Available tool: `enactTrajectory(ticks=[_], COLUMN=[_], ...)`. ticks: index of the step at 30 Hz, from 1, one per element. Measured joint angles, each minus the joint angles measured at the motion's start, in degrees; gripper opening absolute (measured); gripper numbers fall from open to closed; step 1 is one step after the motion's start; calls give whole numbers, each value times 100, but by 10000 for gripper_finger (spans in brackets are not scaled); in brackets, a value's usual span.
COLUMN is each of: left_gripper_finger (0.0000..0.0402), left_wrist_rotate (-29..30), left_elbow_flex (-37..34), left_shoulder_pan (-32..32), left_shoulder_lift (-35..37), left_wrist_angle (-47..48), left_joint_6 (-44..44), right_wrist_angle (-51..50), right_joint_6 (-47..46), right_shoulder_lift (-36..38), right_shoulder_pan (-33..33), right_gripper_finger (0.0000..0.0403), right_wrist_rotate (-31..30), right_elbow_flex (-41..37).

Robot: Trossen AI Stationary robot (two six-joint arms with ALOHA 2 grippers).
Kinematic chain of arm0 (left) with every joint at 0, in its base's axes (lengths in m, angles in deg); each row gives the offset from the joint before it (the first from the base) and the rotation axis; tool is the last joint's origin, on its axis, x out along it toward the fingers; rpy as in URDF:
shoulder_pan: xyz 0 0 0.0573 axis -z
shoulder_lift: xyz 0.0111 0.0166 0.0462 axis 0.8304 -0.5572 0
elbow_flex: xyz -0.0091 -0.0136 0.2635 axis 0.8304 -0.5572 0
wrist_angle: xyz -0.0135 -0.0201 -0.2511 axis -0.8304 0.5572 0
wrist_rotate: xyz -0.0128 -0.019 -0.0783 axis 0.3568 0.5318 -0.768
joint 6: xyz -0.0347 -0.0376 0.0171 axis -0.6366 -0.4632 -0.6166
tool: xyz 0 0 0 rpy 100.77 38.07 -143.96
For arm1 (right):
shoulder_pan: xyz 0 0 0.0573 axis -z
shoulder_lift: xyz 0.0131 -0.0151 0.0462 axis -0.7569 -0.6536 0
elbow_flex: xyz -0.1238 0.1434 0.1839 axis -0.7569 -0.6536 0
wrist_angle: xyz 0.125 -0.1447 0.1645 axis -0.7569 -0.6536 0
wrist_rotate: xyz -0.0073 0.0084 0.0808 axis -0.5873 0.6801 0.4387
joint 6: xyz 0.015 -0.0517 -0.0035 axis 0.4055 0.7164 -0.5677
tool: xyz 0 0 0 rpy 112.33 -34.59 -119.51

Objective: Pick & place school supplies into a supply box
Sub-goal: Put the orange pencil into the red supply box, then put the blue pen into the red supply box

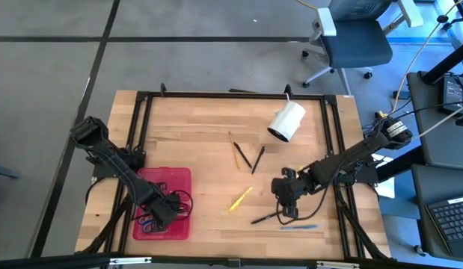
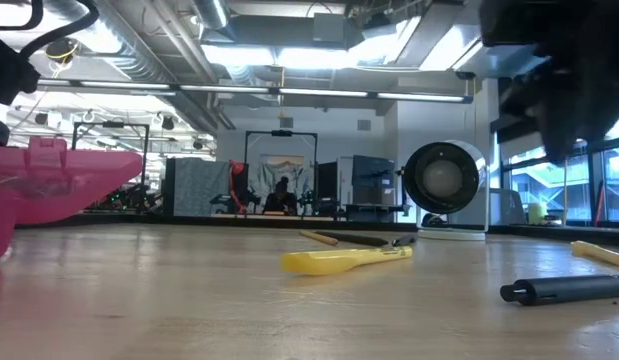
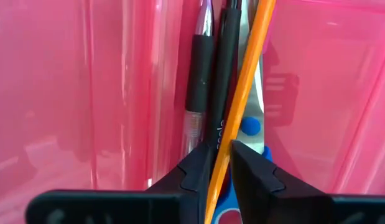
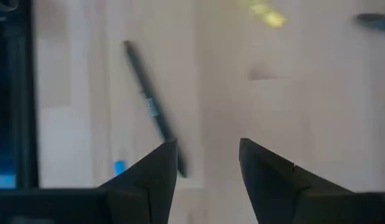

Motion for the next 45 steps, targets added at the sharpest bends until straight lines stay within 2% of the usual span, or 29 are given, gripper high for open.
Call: enactTrajectory(ticks=[4, 11, 16, 20, 25, 30, 34, 39, 45], left_gripper_finger=[60, 54, 51, 52, 44, 21, 3, 6, 7], left_wrist_rotate=[-60, -624, -1135, -1161, -1124, -1120, -658, 690, 1710], left_elbow_flex=[0, 0, 0, 0, 0, 248, 756, 1437, 1711], left_shoulder_pan=[-7, -148, -307, -392, -403, -277, -217, -310, -470], left_shoulder_lift=[0, 15, 17, 18, 20, 22, 22, 24, 24], left_wrist_angle=[0, -68, -329, -803, -1370, -1279, -1296, -1684, -2707], left_joint_6=[-7, -157, -178, -216, -216, -127, 496, 1794, 4186], right_wrist_angle=[510, 377, 238, -282, -751, -689, -532, -545, -615], right_joint_6=[-213, -741, -1414, -2152, -3062, -3946, -4043, -4170, -3852], right_shoulder_lift=[-25, -33, -33, -33, -33, -33, -33, -49, -374], right_shoulder_pan=[-271, -779, -1045, -1287, -1694, -1944, -1991, -1997, -2158], right_gripper_finger=[166, 130, 108, 96, 88, 87, 87, 89, 145], right_wrist_rotate=[5, 15, 388, 862, 909, 888, 1003, 882, 844], right_elbow_flex=[-183, -165, 3, 37, 35, 35, 35, 35, 35])
